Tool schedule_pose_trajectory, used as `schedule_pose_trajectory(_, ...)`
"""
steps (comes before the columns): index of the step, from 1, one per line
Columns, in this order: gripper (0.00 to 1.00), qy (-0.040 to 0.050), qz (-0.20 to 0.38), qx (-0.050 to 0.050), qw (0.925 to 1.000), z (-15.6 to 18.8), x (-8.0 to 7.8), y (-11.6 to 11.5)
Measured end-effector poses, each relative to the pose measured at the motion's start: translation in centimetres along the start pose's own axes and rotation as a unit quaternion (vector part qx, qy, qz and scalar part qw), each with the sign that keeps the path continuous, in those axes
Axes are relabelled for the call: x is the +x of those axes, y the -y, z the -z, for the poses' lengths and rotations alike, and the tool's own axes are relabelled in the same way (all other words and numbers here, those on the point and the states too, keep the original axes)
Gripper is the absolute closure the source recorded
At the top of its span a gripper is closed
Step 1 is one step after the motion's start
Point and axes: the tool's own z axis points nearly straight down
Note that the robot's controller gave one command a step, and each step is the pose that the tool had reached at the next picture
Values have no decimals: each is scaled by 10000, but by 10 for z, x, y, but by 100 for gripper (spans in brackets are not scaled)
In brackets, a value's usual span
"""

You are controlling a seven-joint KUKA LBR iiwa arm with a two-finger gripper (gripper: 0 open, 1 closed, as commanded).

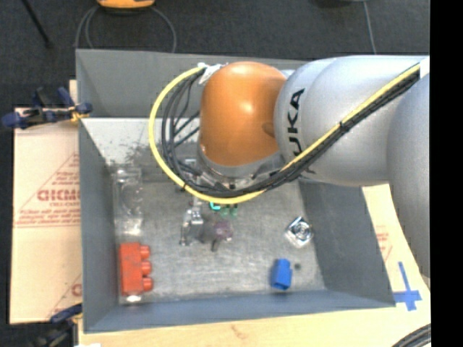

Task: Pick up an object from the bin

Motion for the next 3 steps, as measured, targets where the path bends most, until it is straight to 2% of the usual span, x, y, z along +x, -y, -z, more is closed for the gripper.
schedule_pose_trajectory(1,0,5,484,19,9988,-117,-10,37)
schedule_pose_trajectory(2,0,117,735,-17,9972,-134,15,82)
schedule_pose_trajectory(3,100,109,724,-14,9973,-132,15,81)
